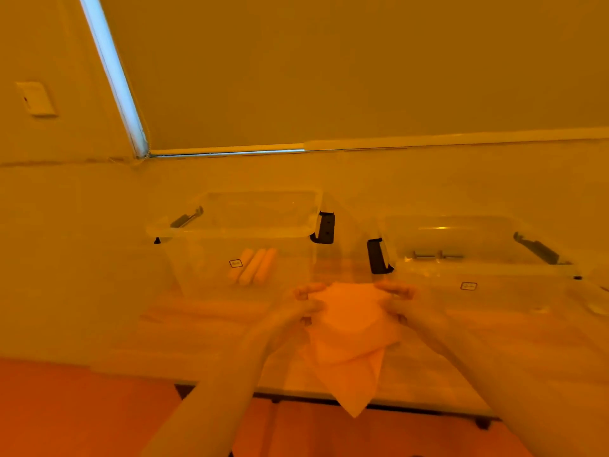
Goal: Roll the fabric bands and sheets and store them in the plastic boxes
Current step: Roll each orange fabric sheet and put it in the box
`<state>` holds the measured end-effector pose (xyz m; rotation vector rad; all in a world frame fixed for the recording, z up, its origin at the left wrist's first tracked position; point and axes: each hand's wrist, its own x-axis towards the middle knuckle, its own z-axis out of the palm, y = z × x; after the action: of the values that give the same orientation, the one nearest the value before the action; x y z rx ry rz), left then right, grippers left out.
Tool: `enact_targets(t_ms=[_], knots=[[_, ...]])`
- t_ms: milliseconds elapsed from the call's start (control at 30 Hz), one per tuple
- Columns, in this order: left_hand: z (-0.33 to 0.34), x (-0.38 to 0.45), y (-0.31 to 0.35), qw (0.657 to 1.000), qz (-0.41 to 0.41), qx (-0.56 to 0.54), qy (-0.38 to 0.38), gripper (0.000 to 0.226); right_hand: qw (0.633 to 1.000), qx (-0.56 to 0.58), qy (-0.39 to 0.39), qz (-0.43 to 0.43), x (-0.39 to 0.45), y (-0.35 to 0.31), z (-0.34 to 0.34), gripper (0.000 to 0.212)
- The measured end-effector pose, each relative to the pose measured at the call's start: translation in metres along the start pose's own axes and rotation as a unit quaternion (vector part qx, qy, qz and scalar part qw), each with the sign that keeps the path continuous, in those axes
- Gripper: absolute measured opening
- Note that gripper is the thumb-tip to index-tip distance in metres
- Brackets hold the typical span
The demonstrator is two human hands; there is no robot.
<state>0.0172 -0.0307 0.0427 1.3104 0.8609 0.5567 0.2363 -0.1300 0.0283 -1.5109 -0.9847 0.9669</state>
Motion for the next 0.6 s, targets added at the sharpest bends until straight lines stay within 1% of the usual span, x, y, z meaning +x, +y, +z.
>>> enact_targets(t_ms=[67,167,233,333,400,500,600], knots=[[0.004,-0.002,-0.022,1.0,-0.02,-0.013,0.012,0.034,1.0,-0.007,-0.004,0.025,-0.005,0.022,0.001,0.032],[0.005,-0.006,-0.043,0.998,-0.062,-0.015,0.024,0.026,0.999,0.02,0.002,0.051,-0.008,0.043,0.001,0.029],[0.002,-0.007,-0.051,0.996,-0.083,-0.015,0.014,0.029,0.996,0.012,0.0,0.083,-0.009,0.046,0.0,0.033],[-0.001,-0.004,-0.053,0.994,-0.103,0.012,0.015,0.039,0.988,0.008,-0.037,0.146,-0.011,0.045,-0.002,0.042],[0.0,-0.001,-0.051,0.993,-0.111,0.029,0.018,0.046,0.984,0.007,-0.059,0.17,-0.013,0.042,-0.003,0.046],[0.0,0.001,-0.047,0.992,-0.102,0.067,0.02,0.054,0.98,-0.009,-0.087,0.178,-0.013,0.036,-0.006,0.051],[-0.001,0.002,-0.045,0.991,-0.095,0.082,0.035,0.047,0.977,-0.02,-0.117,0.18,-0.012,0.034,-0.01,0.051]])
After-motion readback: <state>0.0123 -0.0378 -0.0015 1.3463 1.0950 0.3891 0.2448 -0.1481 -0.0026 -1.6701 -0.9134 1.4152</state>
